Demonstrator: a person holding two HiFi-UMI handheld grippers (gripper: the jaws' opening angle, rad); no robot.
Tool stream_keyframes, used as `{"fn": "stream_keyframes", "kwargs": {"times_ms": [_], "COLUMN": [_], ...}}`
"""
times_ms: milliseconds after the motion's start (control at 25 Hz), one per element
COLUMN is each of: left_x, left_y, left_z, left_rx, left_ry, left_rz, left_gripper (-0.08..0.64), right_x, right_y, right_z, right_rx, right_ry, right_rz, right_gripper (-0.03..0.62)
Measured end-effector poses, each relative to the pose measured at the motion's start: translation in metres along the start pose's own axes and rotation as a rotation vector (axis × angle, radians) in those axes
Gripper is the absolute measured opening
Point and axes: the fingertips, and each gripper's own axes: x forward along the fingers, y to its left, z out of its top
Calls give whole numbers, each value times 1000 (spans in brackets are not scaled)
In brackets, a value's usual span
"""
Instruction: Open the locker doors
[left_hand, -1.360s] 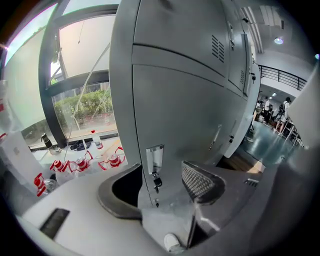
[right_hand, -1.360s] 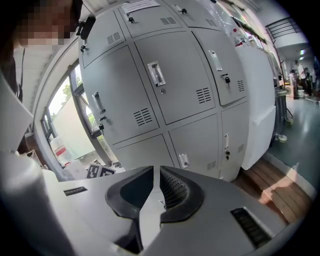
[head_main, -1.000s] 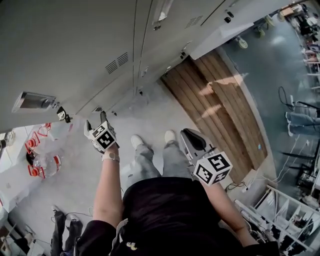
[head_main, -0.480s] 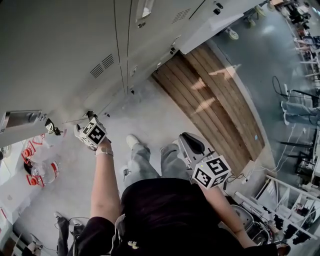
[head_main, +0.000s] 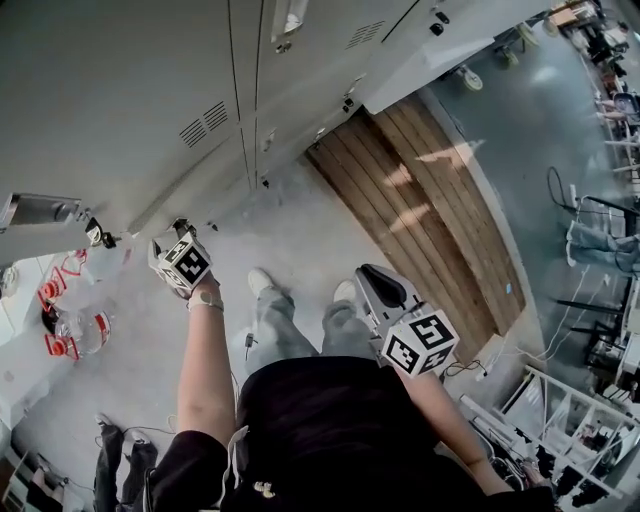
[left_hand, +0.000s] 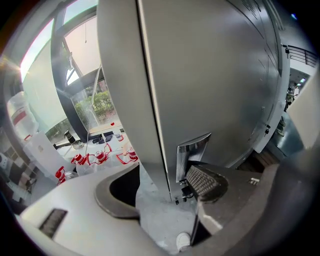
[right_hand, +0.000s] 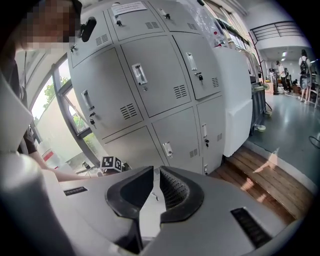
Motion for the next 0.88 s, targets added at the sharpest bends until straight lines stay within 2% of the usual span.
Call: {"fn": "stream_keyframes", "kwargs": {"times_ms": [240,480,600,880], "left_x": [-24,-47,-63,-96], "left_y": [-17,-48,-61,-98], "left_z": [-25,-45,-59,-91], "left_rx": [-14,52,72,173], "left_ry": [26,61,86,116], "left_rz": [-23,-57,-75,-124], "left_gripper": [277,172,172,144], "right_x": [-7,-17,-22,-36], "right_y": [-8,-21,-26,-51], "right_z": [0,3,5,11], "right_rx": [-26,-41,-46,-36], "right_ry": [15,12,6,-25], "right_rz": [31,59,77,83], "right_gripper": [64,64,64,64]}}
